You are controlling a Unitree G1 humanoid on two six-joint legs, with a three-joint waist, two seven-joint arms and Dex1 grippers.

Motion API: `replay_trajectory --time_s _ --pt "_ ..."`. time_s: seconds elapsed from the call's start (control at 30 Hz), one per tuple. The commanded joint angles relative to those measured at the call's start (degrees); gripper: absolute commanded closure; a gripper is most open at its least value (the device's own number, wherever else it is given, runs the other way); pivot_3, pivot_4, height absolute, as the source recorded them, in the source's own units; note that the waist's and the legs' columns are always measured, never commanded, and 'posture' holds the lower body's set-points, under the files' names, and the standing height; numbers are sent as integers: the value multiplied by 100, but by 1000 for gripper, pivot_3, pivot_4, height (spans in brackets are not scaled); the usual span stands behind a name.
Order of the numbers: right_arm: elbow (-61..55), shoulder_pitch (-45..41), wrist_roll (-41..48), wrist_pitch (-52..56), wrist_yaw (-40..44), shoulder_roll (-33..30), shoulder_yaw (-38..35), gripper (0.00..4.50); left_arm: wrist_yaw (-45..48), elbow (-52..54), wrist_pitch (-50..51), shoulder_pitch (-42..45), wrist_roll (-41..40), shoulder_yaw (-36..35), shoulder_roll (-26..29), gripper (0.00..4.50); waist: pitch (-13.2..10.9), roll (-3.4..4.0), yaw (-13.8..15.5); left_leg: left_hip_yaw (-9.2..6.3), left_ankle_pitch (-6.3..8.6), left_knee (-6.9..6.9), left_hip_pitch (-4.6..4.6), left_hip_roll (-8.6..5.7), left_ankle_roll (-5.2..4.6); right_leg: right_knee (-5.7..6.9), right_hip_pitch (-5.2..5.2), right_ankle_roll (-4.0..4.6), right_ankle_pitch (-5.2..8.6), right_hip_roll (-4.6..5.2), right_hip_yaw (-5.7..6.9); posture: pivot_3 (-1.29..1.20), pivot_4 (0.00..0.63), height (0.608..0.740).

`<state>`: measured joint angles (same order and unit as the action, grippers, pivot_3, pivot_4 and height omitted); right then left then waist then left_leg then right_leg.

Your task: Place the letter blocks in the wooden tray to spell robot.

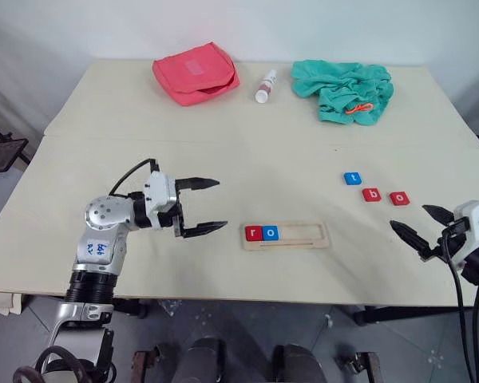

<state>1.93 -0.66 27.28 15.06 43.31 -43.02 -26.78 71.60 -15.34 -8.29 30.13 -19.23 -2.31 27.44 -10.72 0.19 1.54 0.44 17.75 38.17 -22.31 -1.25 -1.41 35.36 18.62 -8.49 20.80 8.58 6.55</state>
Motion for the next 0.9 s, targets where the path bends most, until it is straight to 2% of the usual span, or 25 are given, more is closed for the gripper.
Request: replay_trajectory --time_s 0.03,0.37,0.9 --pt "-392 180 231 184 -27 -7 -313 0 355 -327 -472 -99 -149 -57 42 30 0 0 3 0 0 0 0 0 0 2 0 0 0 0 1 0 150 740" --pt "-476 285 239 404 -9 -161 -403 0 1188 -914 -923 -313 -551 -171 6 30 0 0 -11 2 0 0 4 0 -1 7 0 0 0 0 -1 0 150 740" --pt "-483 154 201 492 -45 -134 -321 0 1145 -762 -861 -467 -673 -190 -10 30 0 0 -12 1 1 0 6 0 -1 10 0 0 0 1 -1 0 150 740"
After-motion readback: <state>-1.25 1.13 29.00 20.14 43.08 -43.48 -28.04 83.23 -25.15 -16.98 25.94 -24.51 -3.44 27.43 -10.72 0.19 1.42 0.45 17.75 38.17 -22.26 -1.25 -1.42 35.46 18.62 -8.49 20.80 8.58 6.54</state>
